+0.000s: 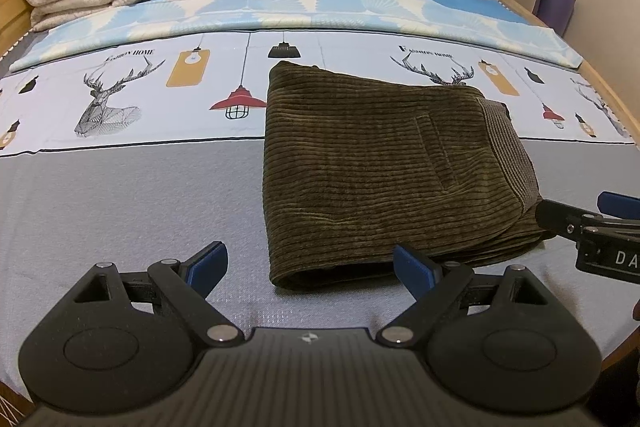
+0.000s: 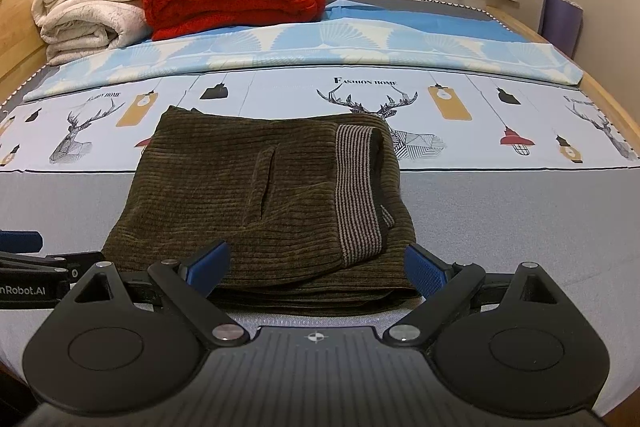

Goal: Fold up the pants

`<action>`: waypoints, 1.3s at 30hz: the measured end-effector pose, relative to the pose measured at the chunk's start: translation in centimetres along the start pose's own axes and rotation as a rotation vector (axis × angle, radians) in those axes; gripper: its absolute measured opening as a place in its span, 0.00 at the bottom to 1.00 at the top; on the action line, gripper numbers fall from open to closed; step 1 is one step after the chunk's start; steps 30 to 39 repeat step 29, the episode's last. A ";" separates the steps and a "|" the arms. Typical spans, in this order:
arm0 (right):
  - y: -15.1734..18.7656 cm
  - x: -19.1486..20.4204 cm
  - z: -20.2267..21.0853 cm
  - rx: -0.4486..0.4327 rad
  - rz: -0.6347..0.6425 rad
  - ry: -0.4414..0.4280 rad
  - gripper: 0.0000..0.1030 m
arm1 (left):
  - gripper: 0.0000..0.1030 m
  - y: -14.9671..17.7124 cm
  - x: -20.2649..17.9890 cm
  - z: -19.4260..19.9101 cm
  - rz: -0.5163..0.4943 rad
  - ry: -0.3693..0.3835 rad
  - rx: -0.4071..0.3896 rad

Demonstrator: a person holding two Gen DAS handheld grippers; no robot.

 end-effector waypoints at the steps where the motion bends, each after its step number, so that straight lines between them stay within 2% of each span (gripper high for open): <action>1: 0.0 0.0 0.0 0.000 0.000 0.000 0.92 | 0.90 0.0 0.0 0.0 -0.001 0.002 0.000; 39: -0.1 0.0 0.2 -0.004 0.010 -0.005 0.92 | 0.90 0.0 -0.5 0.2 -0.028 0.020 -0.019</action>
Point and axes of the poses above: each gripper's, at about its wrist camera, not at the fingertips, and z roughly against the way its jaws point, x to its left, y to its underside, the point moved 8 cm from there along -z, roughly the way its jaws point, and after that the axes turned 4 degrees about x, right-handed, at the moved point
